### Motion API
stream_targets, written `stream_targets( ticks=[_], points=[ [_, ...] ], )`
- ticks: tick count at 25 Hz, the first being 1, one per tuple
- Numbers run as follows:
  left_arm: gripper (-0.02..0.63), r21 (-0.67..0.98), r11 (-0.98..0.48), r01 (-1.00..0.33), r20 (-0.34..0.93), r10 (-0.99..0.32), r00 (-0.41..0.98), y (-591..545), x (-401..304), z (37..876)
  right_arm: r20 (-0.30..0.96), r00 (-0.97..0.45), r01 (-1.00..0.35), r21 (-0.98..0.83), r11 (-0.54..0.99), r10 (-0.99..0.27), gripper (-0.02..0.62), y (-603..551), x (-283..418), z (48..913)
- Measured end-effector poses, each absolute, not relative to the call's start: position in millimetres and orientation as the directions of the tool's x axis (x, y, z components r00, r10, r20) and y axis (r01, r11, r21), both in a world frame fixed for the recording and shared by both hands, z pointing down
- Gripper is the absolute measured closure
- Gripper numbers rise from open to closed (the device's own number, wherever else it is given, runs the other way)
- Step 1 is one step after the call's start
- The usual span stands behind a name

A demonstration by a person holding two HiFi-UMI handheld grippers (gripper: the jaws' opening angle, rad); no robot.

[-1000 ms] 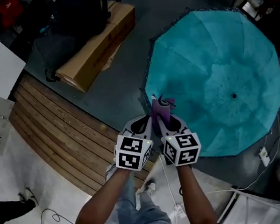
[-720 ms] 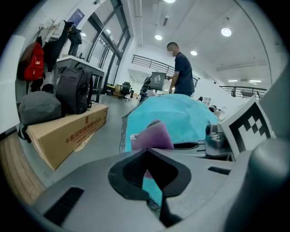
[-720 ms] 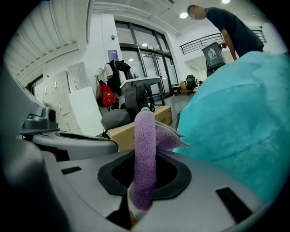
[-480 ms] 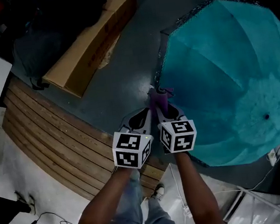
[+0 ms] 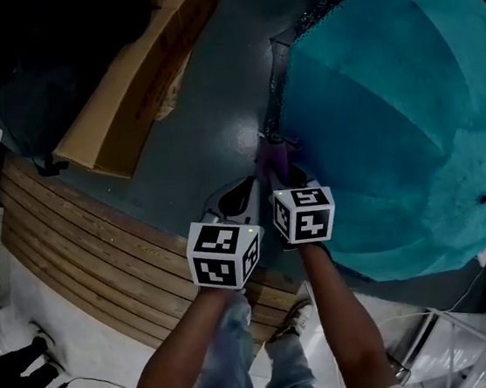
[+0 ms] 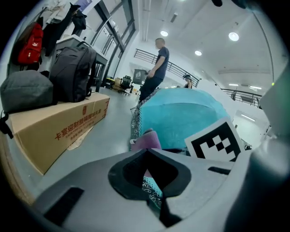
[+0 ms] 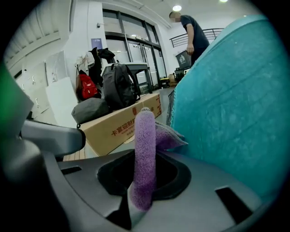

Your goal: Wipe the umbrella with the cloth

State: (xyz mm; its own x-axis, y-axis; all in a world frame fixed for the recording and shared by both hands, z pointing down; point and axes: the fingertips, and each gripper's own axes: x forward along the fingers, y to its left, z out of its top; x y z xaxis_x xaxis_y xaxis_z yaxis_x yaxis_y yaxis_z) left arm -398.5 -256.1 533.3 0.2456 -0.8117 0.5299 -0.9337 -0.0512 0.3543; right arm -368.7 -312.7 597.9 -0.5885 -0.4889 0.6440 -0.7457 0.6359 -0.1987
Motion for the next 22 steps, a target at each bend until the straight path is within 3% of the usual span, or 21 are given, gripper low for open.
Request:
stream_targets(
  ticks=[22],
  points=[
    [0.603,0.287,-0.147,-0.946,0.481,-0.832,0.275,-253,-284,468,0.51,-0.616,-0.779,-0.282,0.56,-0.6,0.523,-304,-235,477]
  ],
)
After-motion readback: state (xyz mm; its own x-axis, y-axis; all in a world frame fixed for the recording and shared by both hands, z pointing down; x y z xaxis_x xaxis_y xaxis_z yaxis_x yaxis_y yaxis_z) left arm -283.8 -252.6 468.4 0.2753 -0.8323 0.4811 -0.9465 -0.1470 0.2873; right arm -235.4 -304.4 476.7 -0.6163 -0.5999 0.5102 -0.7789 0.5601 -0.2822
